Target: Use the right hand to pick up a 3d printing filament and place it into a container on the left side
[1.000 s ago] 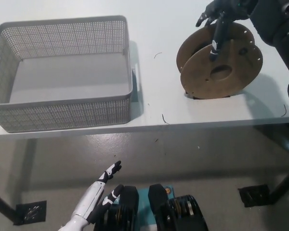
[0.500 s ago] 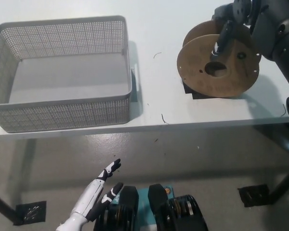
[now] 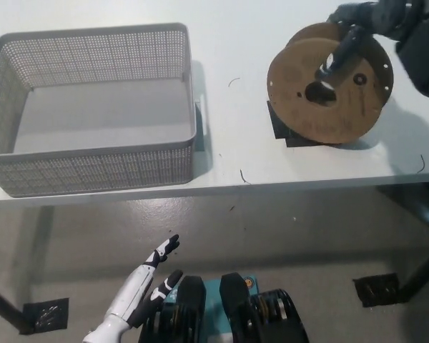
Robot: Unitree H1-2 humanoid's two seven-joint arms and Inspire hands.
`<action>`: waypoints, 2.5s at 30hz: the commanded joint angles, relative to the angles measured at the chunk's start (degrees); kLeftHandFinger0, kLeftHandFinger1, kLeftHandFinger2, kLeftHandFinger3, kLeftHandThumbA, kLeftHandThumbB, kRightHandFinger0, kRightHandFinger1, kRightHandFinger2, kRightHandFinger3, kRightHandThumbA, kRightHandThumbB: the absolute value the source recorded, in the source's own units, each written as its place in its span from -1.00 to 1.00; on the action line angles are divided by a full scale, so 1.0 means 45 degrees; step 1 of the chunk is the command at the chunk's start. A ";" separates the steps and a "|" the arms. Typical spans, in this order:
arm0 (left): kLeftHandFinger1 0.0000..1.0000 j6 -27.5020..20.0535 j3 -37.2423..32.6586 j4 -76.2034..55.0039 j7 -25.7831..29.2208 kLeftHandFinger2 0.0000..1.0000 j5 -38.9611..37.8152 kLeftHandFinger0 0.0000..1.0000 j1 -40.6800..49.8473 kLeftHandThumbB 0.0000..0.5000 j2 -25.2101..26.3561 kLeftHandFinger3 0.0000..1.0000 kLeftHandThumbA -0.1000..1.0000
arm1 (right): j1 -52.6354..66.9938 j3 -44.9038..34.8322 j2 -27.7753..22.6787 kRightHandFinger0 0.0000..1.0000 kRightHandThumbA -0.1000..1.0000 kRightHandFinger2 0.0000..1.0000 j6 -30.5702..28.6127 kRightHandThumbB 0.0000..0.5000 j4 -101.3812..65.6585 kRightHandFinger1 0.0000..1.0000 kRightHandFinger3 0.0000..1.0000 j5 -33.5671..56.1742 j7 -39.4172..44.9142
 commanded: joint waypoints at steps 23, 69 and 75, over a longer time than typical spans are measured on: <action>1.00 -0.0437 0.0024 -0.0029 -0.0039 1.00 -0.0077 1.00 -0.0233 -0.10 0.0112 1.00 1.00 | 0.0086 -1.3578 -0.0347 -1.00 -1.00 0.06 0.2467 -0.68 0.0339 -0.61 0.69 0.9187 -0.1314; 1.00 0.0009 -0.0057 -0.0344 -0.0223 1.00 0.0052 1.00 -0.0432 -0.12 0.0130 1.00 1.00 | -0.3291 -0.7693 0.4185 -0.94 -1.00 0.63 0.1142 -0.37 0.0190 -0.34 1.00 0.5472 -0.3768; 1.00 -0.0063 -0.0115 -0.0322 -0.0410 1.00 -0.0107 1.00 -0.0481 -0.16 0.0173 1.00 1.00 | -0.3585 -0.4937 0.5010 -1.00 -1.00 0.63 0.0622 -0.48 0.0166 -0.21 0.69 0.4434 -0.4678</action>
